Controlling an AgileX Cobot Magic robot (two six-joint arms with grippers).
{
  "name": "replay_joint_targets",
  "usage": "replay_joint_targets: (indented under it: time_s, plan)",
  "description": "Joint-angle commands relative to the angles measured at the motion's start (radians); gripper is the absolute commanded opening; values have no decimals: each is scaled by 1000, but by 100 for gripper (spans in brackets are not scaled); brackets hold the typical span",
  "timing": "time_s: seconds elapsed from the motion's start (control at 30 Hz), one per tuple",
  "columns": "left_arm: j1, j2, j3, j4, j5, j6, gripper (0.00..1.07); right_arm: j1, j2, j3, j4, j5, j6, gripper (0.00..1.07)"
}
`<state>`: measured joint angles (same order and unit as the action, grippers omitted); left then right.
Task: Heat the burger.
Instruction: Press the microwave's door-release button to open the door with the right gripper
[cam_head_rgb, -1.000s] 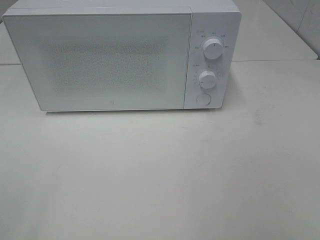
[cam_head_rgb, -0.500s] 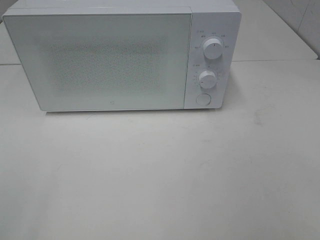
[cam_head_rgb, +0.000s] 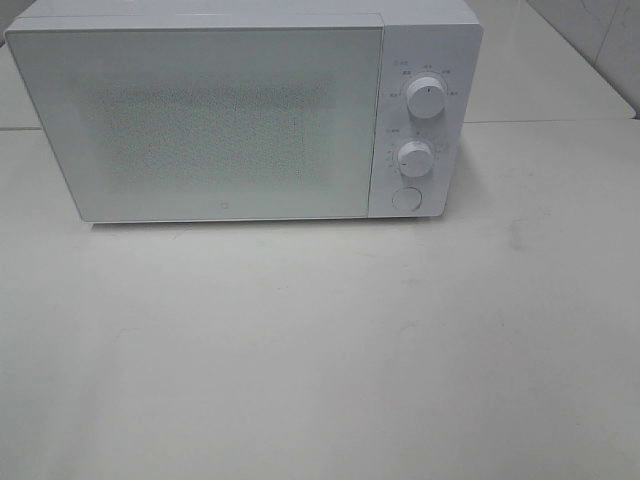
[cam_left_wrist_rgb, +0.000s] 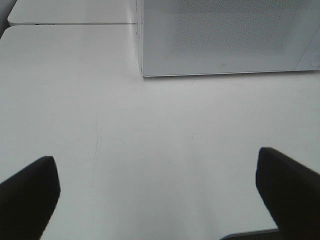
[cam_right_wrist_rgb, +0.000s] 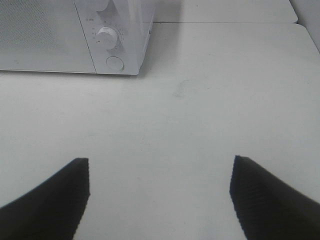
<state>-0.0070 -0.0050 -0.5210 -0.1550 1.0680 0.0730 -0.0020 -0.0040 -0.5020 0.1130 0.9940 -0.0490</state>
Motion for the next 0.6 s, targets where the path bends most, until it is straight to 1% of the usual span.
replay_joint_targets:
  time_s: [0.03,0.13,0.17,0.27,0.33,0.37,0.4,0.43,0.47,0.53,0.6]
  plan:
    - [2,-17,-1,-8,-10,-7,100,-2,-21,-3,7,-6,-8,75]
    - [2,-17,-1,-8,-10,-7,100,-2,14,-19,8,-32,-7,75]
    - [2,-17,-1,-8,-10,-7,100,-2,54,-26,9,-72,-6,75]
    - [2,-17,-1,-8,-10,-7,100,-2,75,-26,12,-107,-6,75]
    - [2,-17,-1,-8,-10,-7,100,-2,149,-17,15,-265,-6,75]
    - [2,-17,-1,-8,-10,-7,100,-2,149,-17,15,-265,-6,75]
    - [2,-17,-1,-8,-10,-7,100,-2,169,-15,14,-308,-6,75]
    - [2,-17,-1,-8,-10,-7,100,-2,210,-4,15,-393,-6,75]
    - [2,-17,-1,-8,-10,-7,100,-2,210,-4,15,-393,-6,75]
    - [2,-17,-1,-8,-10,-7,100,-2,268,17,15,-503,-6,75]
    - [2,-17,-1,-8,-10,-7,100,-2,284,22,15,-529,-6,75]
